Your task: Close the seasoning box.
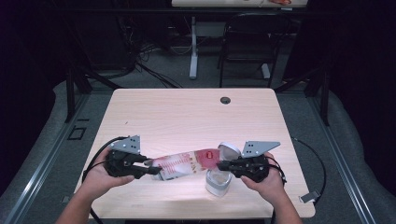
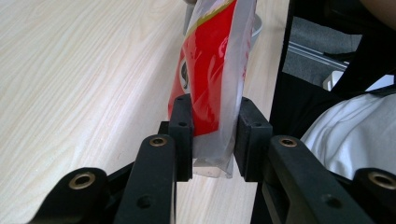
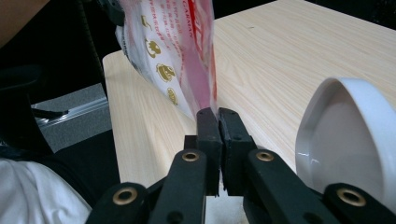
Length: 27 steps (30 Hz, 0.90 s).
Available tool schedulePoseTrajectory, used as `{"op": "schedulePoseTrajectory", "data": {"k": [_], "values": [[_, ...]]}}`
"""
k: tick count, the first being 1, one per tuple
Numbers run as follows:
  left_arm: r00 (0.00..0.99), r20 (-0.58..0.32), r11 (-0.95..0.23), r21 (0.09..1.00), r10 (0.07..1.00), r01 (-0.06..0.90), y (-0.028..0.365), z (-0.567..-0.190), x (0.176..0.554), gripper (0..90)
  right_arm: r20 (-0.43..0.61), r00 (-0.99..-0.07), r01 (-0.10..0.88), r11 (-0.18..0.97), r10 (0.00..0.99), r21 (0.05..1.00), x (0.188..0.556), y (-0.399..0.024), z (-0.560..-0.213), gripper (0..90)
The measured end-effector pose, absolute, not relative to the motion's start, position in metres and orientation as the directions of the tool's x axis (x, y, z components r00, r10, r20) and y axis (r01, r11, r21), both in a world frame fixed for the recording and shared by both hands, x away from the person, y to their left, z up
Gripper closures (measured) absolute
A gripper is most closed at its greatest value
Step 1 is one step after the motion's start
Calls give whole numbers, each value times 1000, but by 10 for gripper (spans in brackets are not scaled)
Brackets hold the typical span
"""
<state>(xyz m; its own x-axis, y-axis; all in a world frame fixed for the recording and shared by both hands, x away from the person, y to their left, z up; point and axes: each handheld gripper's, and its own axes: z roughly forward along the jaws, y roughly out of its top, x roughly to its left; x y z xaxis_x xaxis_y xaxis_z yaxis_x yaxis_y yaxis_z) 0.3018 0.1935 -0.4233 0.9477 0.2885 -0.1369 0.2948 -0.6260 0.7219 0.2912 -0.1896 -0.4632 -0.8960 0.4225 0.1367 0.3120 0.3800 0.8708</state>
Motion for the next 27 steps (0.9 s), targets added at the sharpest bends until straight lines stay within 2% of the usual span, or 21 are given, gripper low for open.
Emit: {"op": "schedulePoseTrajectory", "data": {"k": [15, 27], "values": [[949, -166, -620, 724, 268, 302, 190, -414, 305, 742, 117, -882, 307, 369, 456, 877, 291, -193, -462, 854], [950, -141, -642, 708, 278, 293, 184, -408, 305, 745, 118, -881, 315, 382, 459, 869, 291, -193, -464, 861]]}}
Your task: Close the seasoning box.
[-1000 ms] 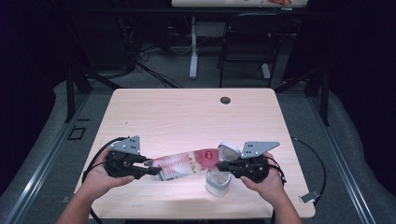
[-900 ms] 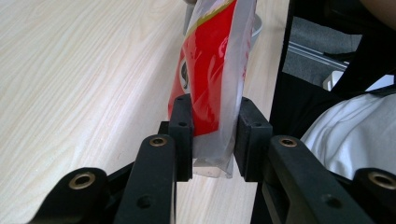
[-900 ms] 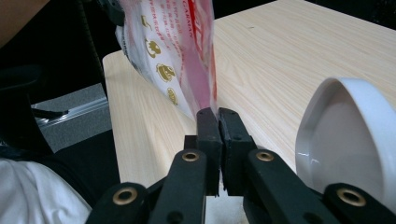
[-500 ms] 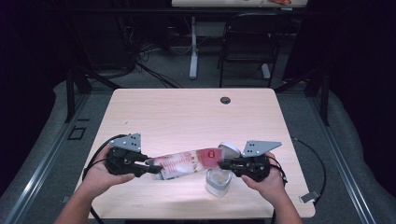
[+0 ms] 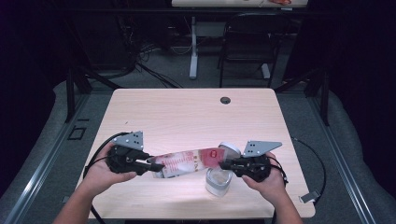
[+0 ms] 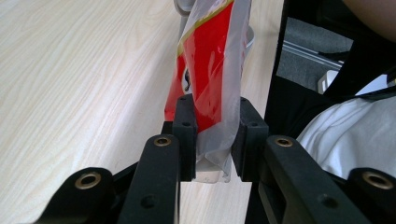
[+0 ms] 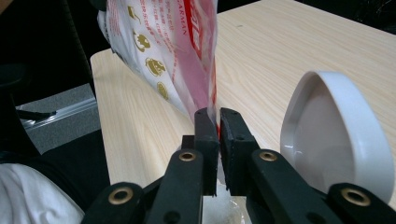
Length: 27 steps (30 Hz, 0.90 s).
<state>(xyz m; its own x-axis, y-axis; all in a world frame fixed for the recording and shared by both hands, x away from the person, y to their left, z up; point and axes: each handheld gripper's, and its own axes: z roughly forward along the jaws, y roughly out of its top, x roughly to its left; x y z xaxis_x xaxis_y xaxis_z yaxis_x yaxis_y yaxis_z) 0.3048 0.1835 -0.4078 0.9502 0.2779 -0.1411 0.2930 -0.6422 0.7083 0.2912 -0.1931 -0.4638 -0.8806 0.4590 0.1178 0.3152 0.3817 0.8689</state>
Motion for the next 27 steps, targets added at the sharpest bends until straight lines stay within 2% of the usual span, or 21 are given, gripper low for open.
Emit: {"op": "schedulePoseTrajectory", "data": {"k": [27], "values": [[958, -117, -675, 687, 260, 267, 177, -392, 306, 750, 116, -883, 316, 392, 455, 864, 290, -193, -468, 860]]}}
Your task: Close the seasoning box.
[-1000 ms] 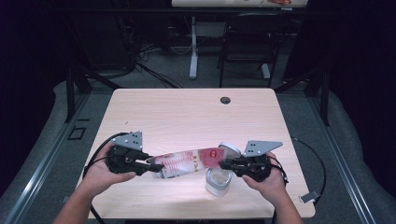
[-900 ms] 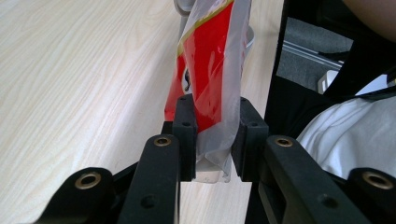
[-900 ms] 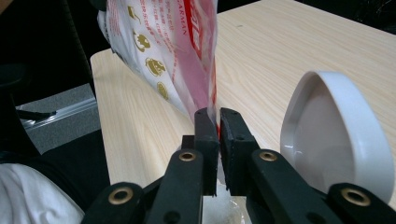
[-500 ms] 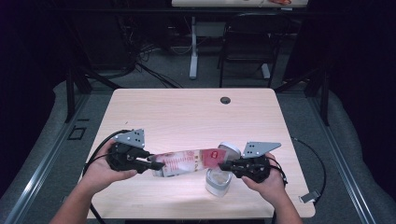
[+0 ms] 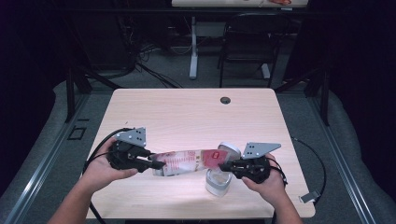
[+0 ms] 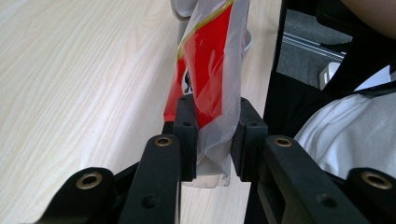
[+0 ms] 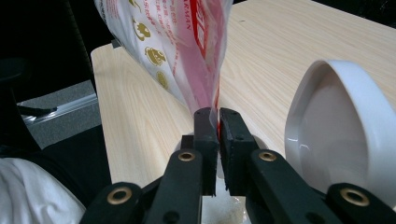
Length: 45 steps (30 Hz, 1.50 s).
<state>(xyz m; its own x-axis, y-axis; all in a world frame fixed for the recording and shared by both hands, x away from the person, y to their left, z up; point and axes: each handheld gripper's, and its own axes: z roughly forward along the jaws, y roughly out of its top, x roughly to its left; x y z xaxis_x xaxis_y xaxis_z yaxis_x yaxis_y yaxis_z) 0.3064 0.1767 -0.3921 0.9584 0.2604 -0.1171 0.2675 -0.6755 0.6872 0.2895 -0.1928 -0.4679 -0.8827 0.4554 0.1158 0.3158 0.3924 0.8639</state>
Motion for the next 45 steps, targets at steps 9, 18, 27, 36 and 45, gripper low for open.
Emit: {"op": "schedulePoseTrajectory", "data": {"k": [9, 18, 27, 36, 45], "values": [[957, -117, -676, 685, 264, 270, 175, -390, 306, 751, 110, -883, 314, 398, 457, 862, 289, -192, -468, 860], [958, -117, -677, 685, 261, 268, 173, -387, 306, 751, 105, -882, 313, 404, 460, 860, 288, -192, -468, 860], [961, -111, -684, 682, 255, 260, 171, -383, 305, 753, 99, -886, 308, 416, 453, 856, 288, -192, -468, 861], [962, -110, -679, 689, 248, 254, 169, -379, 306, 754, 101, -886, 311, 419, 452, 853, 288, -192, -469, 861], [963, -108, -678, 691, 245, 250, 166, -375, 307, 757, 105, -886, 315, 421, 452, 850, 287, -193, -470, 863]]}}
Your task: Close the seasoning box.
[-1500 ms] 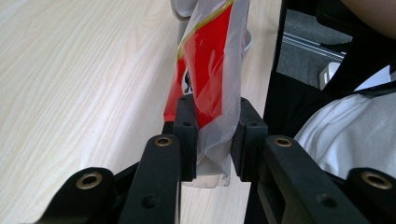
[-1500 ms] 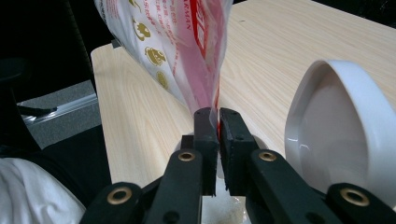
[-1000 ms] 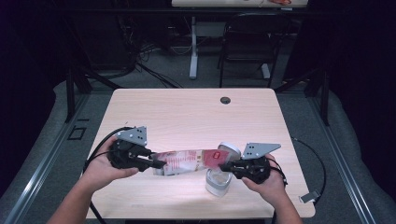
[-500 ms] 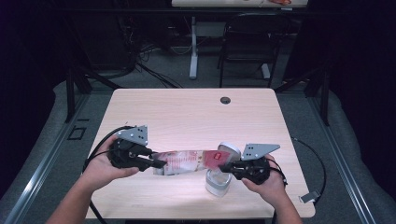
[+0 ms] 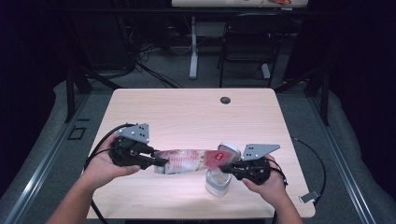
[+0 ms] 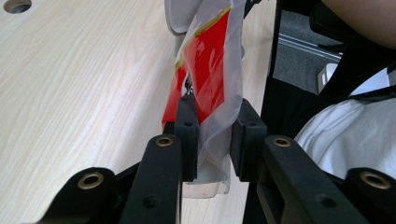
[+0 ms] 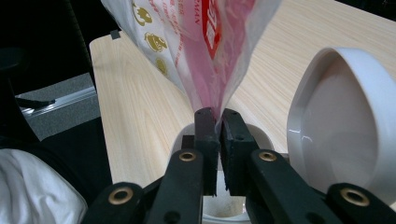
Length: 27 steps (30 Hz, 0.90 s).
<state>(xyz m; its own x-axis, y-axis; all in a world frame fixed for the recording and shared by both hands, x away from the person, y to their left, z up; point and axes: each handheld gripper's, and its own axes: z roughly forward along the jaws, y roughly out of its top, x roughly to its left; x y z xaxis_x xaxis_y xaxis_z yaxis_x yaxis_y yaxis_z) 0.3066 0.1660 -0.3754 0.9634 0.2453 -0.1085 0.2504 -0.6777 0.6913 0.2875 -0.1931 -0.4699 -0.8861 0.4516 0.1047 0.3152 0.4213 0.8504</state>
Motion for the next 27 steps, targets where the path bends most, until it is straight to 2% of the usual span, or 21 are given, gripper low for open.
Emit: {"op": "schedulePoseTrajectory", "data": {"k": [27], "values": [[967, -97, -670, 705, 235, 233, 162, -366, 308, 771, 110, -888, 321, 431, 446, 843, 288, -191, -474, 864]]}}
